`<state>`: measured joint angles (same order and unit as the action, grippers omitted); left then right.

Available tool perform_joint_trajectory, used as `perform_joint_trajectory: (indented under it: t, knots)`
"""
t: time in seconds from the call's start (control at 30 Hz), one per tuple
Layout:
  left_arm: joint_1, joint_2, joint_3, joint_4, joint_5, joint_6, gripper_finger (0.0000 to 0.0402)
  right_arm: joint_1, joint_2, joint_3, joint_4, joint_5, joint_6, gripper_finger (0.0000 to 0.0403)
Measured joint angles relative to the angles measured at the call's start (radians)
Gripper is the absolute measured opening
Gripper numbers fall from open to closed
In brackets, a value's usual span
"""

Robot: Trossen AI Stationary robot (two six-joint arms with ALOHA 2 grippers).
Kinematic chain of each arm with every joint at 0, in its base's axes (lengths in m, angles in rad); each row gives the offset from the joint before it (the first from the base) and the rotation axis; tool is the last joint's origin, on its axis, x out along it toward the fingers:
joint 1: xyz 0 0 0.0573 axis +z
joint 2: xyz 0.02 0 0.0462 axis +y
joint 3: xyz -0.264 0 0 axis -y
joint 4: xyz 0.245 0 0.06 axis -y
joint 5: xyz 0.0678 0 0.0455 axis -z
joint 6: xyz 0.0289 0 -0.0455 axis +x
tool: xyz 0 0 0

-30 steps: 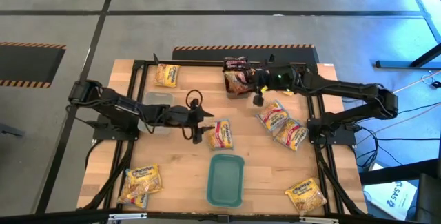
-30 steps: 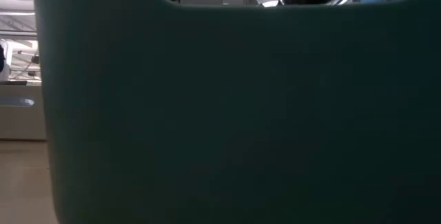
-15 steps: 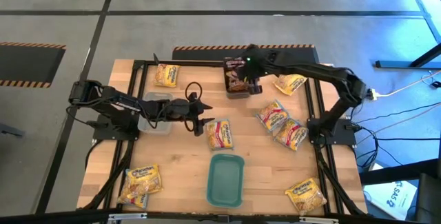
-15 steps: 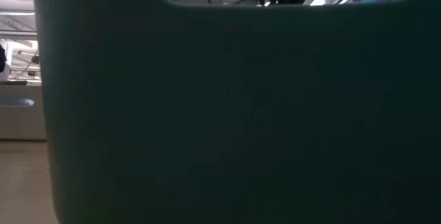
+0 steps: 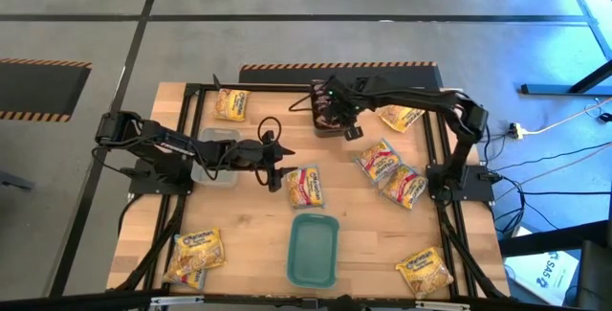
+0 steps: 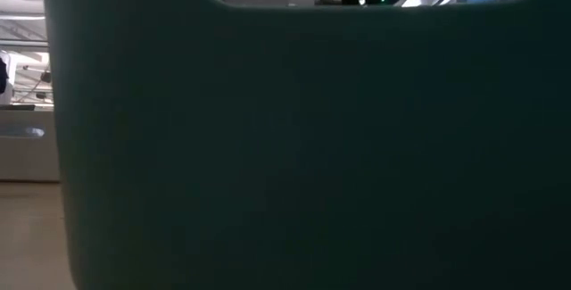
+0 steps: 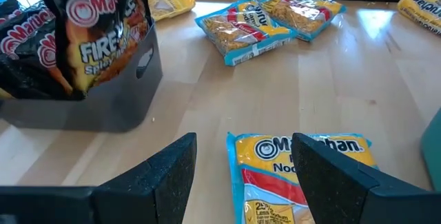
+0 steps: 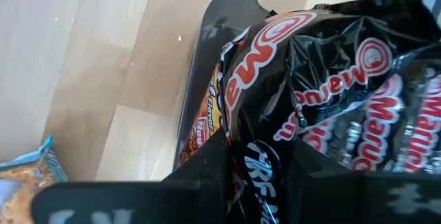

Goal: Sort Maruchan noodles
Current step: Put the black noodle pack into the black bin

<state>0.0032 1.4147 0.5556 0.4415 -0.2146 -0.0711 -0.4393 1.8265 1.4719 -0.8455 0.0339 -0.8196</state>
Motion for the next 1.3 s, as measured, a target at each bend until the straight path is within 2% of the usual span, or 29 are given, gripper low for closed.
perform_joint_trajectory:
  t: [0.33, 0.57, 0.77, 0.97, 1.1, 1.3]
  knots:
    - [0.000, 0.000, 0.000, -0.004, 0.000, -0.005, 0.0232, 0.000, 0.070, 0.000, 0.014, -0.007, 0.026, 0.0084]
    - [0.000, 0.000, 0.000, -0.005, 0.000, -0.005, 0.0232, 0.000, 0.076, 0.000, 0.023, 0.006, 0.029, 0.0136]
    - [0.000, 0.000, 0.000, -0.005, 0.000, -0.007, 0.0232, 0.000, 0.076, 0.000, 0.043, 0.079, 0.077, 0.0167]
    - [0.000, 0.001, 0.000, -0.005, 0.000, -0.008, 0.0232, 0.001, 0.076, 0.000, 0.064, 0.154, 0.164, 0.0167]
    - [0.000, 0.001, 0.000, -0.005, 0.000, -0.008, 0.0232, 0.023, 0.076, 0.037, -0.011, 0.219, 0.161, 0.0166]
    - [0.000, 0.001, 0.000, -0.005, 0.000, -0.008, 0.0232, 0.049, 0.073, 0.128, -0.049, 0.206, 0.159, 0.0166]
